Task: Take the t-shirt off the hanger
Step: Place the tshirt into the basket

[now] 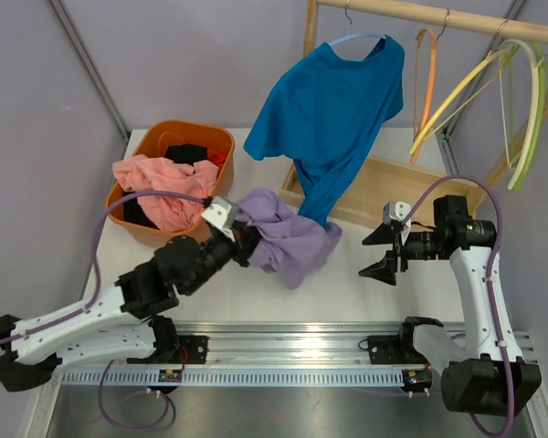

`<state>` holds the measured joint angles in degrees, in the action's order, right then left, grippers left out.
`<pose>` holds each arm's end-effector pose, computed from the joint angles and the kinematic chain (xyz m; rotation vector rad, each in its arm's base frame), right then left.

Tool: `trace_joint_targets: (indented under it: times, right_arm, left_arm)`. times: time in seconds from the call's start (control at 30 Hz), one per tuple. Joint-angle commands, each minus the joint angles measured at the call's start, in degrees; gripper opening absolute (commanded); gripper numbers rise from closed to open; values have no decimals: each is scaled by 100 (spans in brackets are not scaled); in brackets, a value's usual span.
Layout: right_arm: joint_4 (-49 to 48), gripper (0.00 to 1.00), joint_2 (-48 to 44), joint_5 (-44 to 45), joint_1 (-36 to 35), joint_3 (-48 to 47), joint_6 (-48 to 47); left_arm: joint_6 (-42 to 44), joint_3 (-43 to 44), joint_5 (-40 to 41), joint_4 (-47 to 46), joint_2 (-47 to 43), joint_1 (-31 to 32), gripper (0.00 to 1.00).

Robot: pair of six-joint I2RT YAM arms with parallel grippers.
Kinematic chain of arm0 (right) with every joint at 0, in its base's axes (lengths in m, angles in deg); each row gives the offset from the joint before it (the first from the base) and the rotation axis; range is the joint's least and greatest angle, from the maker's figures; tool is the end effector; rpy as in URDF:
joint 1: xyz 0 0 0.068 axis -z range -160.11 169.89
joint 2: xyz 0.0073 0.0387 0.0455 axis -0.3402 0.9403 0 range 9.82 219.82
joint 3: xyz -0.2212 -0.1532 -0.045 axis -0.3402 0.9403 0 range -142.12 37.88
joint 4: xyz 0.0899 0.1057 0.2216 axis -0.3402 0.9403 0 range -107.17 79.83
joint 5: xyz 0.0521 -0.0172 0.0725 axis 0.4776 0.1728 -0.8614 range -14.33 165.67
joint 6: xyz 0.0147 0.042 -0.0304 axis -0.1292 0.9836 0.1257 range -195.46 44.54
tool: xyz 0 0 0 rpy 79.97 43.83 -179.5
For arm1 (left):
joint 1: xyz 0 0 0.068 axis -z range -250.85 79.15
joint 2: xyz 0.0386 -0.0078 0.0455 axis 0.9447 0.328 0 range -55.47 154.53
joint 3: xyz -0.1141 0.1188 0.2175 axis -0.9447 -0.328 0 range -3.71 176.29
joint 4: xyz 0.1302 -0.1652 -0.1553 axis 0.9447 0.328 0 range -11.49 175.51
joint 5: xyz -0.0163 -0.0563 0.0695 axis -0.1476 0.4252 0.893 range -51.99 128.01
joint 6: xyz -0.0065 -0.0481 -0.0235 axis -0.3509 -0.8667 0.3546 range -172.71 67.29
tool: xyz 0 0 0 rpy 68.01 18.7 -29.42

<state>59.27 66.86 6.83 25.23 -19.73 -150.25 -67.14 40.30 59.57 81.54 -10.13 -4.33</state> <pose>0.1445 0.0199 0.3133 -1.3008 1.5739 0.9048 0.0868 -0.1668 0.3475 0.4691 1.6323 -0.7638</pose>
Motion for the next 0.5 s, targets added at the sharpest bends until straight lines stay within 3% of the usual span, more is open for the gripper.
trace_joint_targets:
  times: [0.0, 0.17, 0.37, 0.47]
  right_arm:
    - [14, 87, -253, -288, -33, 74, 575]
    - [-727, 87, -605, -183, -33, 205, 1378]
    - [-1035, 87, -799, -77, -33, 311, 1695]
    - [-1114, 87, -817, -42, -34, 329, 1783]
  left_arm:
    - [704, 1142, 1025, 847, -350, -471, 0]
    - [1310, 2758, 1404, 823, 35, -1403, 0]
    - [1811, 4885, 921, 796, 1440, -2468, 0]
    - [2137, 6082, 1156, 866, 2319, -2872, 0]
